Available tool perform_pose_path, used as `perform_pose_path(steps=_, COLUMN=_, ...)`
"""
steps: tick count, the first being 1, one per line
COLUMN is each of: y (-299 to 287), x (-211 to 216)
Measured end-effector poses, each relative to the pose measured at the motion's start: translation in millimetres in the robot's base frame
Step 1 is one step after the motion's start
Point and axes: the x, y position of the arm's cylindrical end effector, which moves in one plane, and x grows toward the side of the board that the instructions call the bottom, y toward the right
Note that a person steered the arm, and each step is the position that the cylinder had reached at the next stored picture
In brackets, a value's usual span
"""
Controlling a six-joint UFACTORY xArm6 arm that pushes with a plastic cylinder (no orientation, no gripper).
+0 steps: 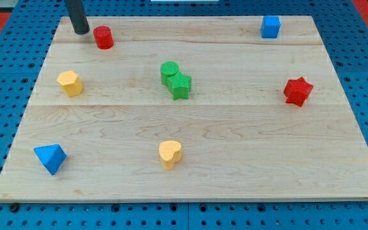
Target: Move the red circle into the red star
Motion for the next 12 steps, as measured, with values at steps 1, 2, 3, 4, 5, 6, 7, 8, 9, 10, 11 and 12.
perform_pose_path(steps=1, y=70, x=8)
perform_pose_path(steps=2, y=140, x=30)
perform_pose_path(steps=3, y=84, x=20)
perform_pose_path(steps=4, y=121, x=46)
perform_pose_path(steps=5, y=186, x=65)
perform_pose_path(steps=6, y=284, x=77)
perform_pose_path(steps=7, y=303, x=94)
perform_pose_path(steps=8, y=271, x=100)
perform_pose_path(steps=9, y=323, x=126)
perform_pose_path(steps=10, y=351, x=136)
perform_pose_path(steps=11, y=345, x=136)
perform_pose_path(steps=12, y=345, x=136)
